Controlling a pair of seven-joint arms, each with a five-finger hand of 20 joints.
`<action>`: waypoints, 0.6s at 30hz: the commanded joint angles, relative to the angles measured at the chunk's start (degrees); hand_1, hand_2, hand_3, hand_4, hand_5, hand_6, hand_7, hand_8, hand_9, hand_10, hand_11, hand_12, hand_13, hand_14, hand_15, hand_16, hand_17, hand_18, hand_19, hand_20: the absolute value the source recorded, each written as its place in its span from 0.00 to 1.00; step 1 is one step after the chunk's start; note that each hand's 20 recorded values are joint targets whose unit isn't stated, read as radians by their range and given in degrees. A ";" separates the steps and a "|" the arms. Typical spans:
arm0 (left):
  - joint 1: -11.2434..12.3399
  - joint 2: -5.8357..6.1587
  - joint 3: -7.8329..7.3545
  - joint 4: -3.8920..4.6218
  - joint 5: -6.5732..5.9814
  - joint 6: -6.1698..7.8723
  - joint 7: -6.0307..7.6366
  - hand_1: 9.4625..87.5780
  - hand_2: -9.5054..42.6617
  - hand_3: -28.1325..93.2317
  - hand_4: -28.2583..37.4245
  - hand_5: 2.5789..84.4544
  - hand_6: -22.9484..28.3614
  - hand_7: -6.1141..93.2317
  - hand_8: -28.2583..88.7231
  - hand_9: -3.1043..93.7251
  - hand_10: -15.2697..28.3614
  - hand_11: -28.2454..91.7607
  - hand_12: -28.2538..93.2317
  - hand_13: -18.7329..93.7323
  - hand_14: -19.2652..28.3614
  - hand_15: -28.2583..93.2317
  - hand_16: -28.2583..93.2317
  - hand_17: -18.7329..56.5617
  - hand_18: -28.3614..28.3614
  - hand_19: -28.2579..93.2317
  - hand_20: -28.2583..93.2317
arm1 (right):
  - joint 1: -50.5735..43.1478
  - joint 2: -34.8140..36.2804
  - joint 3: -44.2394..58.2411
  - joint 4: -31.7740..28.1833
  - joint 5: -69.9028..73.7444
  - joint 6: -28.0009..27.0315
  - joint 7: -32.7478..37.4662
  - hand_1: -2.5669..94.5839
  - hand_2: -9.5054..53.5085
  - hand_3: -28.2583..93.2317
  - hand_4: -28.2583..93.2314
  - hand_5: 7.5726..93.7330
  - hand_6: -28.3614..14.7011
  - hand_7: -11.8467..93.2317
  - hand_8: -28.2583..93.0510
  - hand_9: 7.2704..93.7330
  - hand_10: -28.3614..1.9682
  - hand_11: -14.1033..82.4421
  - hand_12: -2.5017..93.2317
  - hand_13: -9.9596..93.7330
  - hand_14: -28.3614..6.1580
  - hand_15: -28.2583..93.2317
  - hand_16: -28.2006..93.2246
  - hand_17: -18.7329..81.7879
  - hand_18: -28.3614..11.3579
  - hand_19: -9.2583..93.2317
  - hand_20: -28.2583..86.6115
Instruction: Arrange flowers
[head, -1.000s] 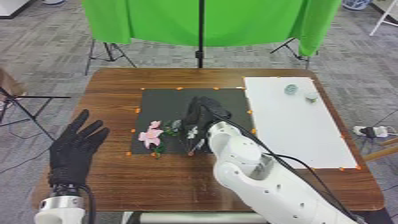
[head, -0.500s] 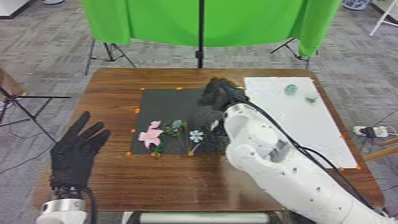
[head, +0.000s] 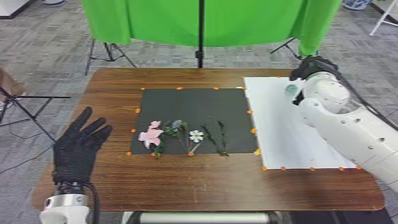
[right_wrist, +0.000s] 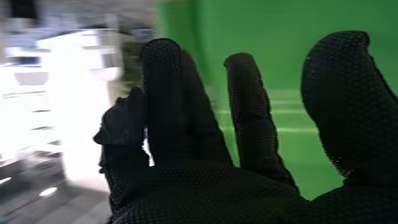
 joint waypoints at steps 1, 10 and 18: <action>0.75 -0.10 -0.51 0.25 0.03 0.27 -0.37 0.19 0.35 0.85 0.07 0.38 0.60 0.19 0.16 0.37 0.80 0.47 0.34 0.38 0.94 0.71 0.17 0.13 0.91 0.64 0.46 | -2.98 0.99 4.95 2.76 5.77 -0.72 3.50 0.35 0.00 0.90 0.00 0.45 0.70 0.24 0.13 0.46 0.26 0.33 0.17 0.46 0.32 0.83 0.28 0.33 0.15 0.96 0.74; 0.78 -0.63 -0.74 0.26 0.54 -0.45 -1.21 0.19 0.35 0.85 0.07 0.38 0.60 0.19 0.16 0.37 0.80 0.47 0.34 0.38 0.94 0.71 0.17 0.13 0.91 0.64 0.46 | -5.37 -0.87 5.65 4.16 3.82 -5.26 2.72 0.37 0.00 0.91 0.00 0.45 0.73 0.26 0.13 0.46 0.29 0.32 0.17 0.46 0.33 0.83 0.27 0.33 0.14 0.95 0.74; 0.69 -0.87 -0.62 0.36 0.58 -0.50 -1.12 0.20 0.35 0.85 0.07 0.38 0.60 0.19 0.16 0.37 0.80 0.47 0.34 0.38 0.94 0.71 0.17 0.13 0.91 0.64 0.46 | -3.84 -2.38 3.28 7.03 -3.27 -9.79 -0.76 0.39 0.00 0.90 0.00 0.46 0.80 0.27 0.12 0.49 0.34 0.32 0.17 0.48 0.37 0.82 0.27 0.34 0.14 0.95 0.74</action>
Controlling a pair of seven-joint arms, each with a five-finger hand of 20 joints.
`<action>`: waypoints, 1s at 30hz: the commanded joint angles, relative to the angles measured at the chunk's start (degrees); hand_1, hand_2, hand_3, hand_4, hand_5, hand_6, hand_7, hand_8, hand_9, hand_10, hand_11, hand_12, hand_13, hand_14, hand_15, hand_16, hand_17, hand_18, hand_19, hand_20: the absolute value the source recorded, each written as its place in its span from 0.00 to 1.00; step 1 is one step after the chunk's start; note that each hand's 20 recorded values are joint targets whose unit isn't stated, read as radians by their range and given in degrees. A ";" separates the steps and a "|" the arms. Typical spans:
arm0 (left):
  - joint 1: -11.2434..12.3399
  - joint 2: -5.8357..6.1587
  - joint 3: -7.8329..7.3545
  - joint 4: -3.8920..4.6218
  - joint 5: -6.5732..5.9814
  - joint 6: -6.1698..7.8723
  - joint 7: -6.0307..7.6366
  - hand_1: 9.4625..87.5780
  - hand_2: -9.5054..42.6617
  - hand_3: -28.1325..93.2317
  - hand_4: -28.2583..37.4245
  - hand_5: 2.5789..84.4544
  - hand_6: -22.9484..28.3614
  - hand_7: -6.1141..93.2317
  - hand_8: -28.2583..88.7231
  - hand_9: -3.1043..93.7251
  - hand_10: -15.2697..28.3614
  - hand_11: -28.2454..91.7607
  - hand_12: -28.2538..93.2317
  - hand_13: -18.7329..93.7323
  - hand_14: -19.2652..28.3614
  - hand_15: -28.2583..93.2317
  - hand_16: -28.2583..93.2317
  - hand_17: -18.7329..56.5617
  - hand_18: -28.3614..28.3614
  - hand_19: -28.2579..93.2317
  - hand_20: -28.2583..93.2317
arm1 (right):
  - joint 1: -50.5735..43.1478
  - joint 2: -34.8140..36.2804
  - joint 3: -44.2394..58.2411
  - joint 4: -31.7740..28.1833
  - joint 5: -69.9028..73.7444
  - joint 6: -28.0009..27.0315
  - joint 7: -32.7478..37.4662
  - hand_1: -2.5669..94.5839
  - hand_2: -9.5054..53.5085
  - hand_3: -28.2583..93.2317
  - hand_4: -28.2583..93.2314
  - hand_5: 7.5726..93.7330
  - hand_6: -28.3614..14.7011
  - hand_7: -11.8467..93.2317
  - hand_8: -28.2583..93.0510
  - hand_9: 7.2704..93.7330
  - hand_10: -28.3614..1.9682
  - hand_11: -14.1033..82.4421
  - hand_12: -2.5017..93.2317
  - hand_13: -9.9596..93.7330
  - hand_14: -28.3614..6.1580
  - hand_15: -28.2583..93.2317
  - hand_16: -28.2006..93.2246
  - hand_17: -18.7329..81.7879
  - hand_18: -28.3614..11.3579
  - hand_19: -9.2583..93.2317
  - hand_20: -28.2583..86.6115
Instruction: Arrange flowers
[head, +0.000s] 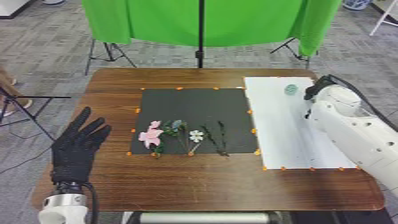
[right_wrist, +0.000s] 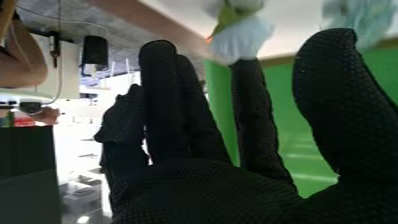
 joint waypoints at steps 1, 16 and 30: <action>0.54 -0.51 0.20 0.43 0.17 -0.23 -0.14 0.20 0.35 0.85 0.07 0.38 0.60 0.19 0.16 0.37 0.80 0.47 0.34 0.38 0.94 0.71 0.17 0.13 0.91 0.64 0.46 | 1.61 -1.27 -3.81 2.43 -8.57 -2.35 -2.65 0.41 0.00 0.90 0.00 0.50 0.81 0.27 0.11 0.52 0.39 0.32 0.17 0.52 0.41 0.81 0.28 0.35 0.14 0.96 0.74; 2.28 -0.46 -0.37 -0.29 -0.46 0.28 1.24 0.20 0.35 0.85 0.07 0.38 0.60 0.19 0.16 0.37 0.80 0.47 0.34 0.38 0.94 0.71 0.17 0.13 0.91 0.64 0.47 | 0.43 1.16 -7.71 -7.24 -8.53 16.08 -2.96 0.65 0.00 0.77 0.00 0.95 0.73 0.26 0.24 1.00 0.81 0.33 0.34 0.86 0.76 0.77 0.43 0.53 0.18 1.00 0.72; 0.86 -1.24 -0.04 -0.26 0.58 -0.33 -1.14 0.20 0.35 0.85 0.07 0.38 0.60 0.19 0.16 0.37 0.80 0.47 0.35 0.38 0.94 0.71 0.17 0.13 0.91 0.64 0.46 | -3.91 -9.06 -12.76 -19.93 -12.50 11.58 -18.60 0.61 0.00 0.81 0.00 0.94 0.71 0.25 0.26 1.00 0.77 0.32 0.36 0.83 0.72 0.78 0.44 0.51 0.22 1.00 0.69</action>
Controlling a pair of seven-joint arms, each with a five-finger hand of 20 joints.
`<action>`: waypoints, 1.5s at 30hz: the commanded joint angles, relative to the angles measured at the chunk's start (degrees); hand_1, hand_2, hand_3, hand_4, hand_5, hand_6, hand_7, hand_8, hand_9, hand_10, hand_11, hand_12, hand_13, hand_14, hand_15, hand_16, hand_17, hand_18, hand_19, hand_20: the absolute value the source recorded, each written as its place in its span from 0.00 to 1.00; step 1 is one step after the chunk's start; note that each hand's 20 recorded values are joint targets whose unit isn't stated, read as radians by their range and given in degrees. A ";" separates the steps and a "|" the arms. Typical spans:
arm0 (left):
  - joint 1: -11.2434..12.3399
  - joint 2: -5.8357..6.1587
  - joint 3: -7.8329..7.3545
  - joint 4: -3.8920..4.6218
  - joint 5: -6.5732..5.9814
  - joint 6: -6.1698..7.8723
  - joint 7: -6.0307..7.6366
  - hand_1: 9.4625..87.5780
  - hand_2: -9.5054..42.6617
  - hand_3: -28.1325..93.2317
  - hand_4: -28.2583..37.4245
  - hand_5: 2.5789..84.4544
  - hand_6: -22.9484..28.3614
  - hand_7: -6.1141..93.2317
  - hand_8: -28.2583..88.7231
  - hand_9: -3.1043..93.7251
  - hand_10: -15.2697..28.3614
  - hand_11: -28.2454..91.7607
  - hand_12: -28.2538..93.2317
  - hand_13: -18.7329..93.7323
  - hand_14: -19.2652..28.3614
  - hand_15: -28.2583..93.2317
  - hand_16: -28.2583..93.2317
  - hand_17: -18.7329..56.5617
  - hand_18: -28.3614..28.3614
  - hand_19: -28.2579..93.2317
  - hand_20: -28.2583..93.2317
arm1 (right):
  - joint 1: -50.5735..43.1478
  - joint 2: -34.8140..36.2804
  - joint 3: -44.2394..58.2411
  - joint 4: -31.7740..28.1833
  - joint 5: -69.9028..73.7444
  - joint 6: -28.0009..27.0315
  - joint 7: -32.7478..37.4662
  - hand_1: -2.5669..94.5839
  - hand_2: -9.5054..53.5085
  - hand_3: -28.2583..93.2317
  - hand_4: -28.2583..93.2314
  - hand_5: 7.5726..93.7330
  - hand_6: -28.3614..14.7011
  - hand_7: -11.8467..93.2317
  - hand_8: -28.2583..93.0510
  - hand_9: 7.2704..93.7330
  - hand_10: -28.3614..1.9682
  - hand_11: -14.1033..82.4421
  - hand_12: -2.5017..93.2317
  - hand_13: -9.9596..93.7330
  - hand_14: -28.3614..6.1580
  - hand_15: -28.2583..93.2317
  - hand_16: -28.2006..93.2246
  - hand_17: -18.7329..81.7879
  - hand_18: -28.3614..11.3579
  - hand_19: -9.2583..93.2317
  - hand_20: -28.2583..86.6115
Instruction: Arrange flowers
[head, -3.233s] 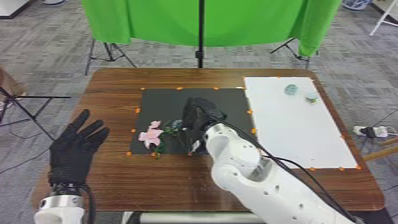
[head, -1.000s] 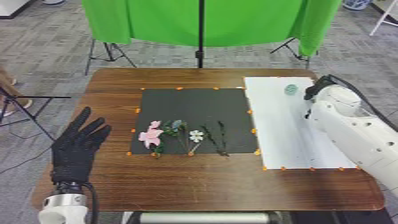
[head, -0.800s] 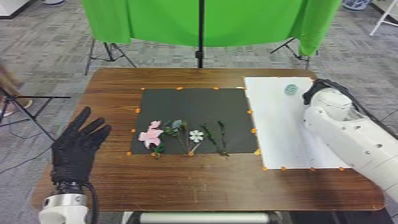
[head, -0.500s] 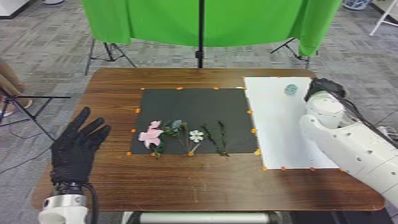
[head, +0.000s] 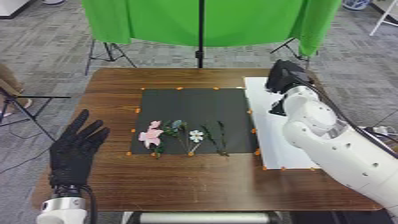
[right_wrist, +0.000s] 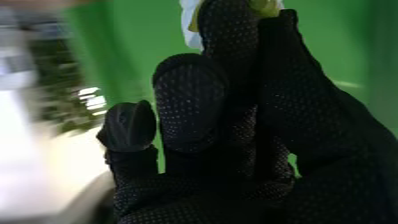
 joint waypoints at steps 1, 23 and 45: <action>-0.77 -1.10 0.20 0.12 0.81 -0.67 -2.32 0.20 0.35 0.84 0.07 0.38 0.60 0.19 0.16 0.37 0.80 0.47 0.35 0.38 0.94 0.71 0.17 0.13 0.91 0.64 0.46 | -2.27 -10.63 -4.72 -2.05 -5.11 -4.84 -4.03 0.61 0.00 0.81 0.00 0.93 0.71 0.25 0.26 1.00 0.76 0.32 0.37 0.82 0.71 0.78 0.44 0.51 0.24 1.00 0.67; -1.18 -1.80 -0.64 0.36 1.35 -1.15 -3.79 0.20 0.35 0.84 0.08 0.38 0.61 0.19 0.16 0.37 0.80 0.47 0.34 0.38 0.94 0.71 0.17 0.13 0.91 0.64 0.46 | -1.77 -13.38 -8.86 1.05 -12.71 -8.93 -3.64 0.54 0.00 0.83 0.00 0.80 0.73 0.24 0.21 0.91 0.69 0.38 0.39 0.71 0.57 0.86 0.38 0.44 0.19 1.00 0.66; -0.31 -0.84 0.07 0.26 0.85 -0.83 -2.16 0.20 0.35 0.85 0.08 0.38 0.61 0.19 0.16 0.37 0.81 0.47 0.34 0.38 0.94 0.71 0.17 0.13 0.91 0.64 0.46 | 0.15 -5.16 0.25 0.44 -7.19 -7.69 -0.17 0.37 0.00 0.87 0.00 0.65 0.67 0.23 0.13 0.70 0.46 0.48 0.19 0.63 0.43 0.88 0.34 0.41 0.15 1.00 0.72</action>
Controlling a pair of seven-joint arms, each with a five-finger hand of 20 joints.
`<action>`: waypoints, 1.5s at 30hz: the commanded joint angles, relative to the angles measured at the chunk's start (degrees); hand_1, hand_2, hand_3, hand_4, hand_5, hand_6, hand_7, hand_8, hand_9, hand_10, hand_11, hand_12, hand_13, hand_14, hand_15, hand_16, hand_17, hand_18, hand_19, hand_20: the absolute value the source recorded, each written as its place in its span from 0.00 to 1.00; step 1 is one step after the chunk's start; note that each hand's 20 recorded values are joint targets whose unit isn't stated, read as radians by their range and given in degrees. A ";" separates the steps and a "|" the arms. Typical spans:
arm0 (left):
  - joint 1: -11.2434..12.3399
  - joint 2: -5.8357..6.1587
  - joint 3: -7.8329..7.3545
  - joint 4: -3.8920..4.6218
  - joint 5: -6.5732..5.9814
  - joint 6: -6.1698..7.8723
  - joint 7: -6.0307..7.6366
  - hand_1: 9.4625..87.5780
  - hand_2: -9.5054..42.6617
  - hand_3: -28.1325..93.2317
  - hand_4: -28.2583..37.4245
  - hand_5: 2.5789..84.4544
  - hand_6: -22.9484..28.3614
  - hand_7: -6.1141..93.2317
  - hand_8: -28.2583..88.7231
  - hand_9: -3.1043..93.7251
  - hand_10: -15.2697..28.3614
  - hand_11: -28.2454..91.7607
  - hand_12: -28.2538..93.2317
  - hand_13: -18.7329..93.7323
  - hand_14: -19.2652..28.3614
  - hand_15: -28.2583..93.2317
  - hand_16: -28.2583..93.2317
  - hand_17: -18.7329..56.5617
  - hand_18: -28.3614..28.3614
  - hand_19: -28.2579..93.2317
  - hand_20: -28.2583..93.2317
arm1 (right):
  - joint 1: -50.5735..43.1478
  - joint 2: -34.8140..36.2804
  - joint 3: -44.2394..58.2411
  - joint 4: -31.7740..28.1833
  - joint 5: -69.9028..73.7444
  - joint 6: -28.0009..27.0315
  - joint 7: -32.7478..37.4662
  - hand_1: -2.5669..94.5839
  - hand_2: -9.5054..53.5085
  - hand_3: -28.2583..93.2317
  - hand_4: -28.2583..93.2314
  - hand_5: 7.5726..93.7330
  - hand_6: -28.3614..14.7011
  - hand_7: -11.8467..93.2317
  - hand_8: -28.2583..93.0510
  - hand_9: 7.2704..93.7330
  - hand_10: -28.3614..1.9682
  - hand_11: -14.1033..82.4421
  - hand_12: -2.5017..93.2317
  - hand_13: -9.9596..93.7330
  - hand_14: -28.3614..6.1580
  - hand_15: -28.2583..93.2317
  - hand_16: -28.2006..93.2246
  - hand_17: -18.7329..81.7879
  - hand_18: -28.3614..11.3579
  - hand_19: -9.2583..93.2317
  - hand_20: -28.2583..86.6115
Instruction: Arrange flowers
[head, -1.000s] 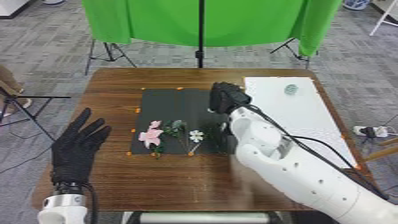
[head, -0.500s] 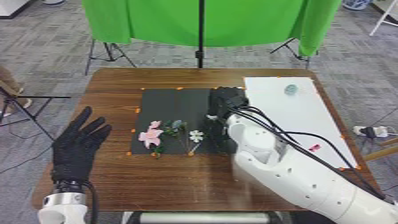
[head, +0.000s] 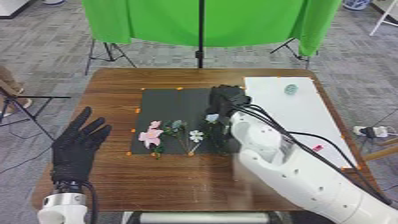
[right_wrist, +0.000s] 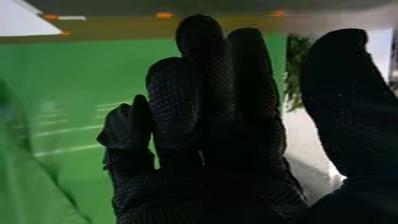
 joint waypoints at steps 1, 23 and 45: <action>0.93 0.26 0.65 0.23 -0.03 -0.32 0.39 0.20 0.35 0.85 0.08 0.38 0.61 0.19 0.16 0.37 0.81 0.47 0.34 0.38 0.94 0.71 0.17 0.13 0.91 0.64 0.46 | 5.63 8.82 4.12 3.88 6.38 4.03 5.81 0.37 0.00 0.87 0.00 0.63 0.66 0.23 0.13 0.68 0.44 0.45 0.18 0.62 0.41 0.87 0.33 0.41 0.15 1.00 0.72; -1.22 0.48 1.29 1.16 -0.17 -0.60 -0.14 0.20 0.35 0.85 0.08 0.38 0.61 0.19 0.16 0.37 0.80 0.47 0.34 0.38 0.94 0.71 0.17 0.13 0.90 0.63 0.46 | 7.92 7.57 9.80 21.93 5.58 -16.34 6.04 0.31 0.00 0.90 0.00 0.31 0.74 0.24 0.13 0.34 0.29 0.24 0.16 0.46 0.33 0.83 0.27 0.33 0.17 0.94 0.66; 0.07 -0.07 0.86 0.57 -0.21 -0.09 0.06 0.20 0.35 0.84 0.08 0.38 0.61 0.19 0.17 0.37 0.80 0.47 0.34 0.38 0.94 0.71 0.17 0.13 0.90 0.64 0.46 | 2.36 13.35 5.48 12.36 1.47 6.31 5.10 0.67 0.00 0.76 0.00 0.93 0.73 0.29 0.25 1.00 0.80 0.29 0.34 0.89 0.82 0.75 0.41 0.57 0.27 1.00 0.68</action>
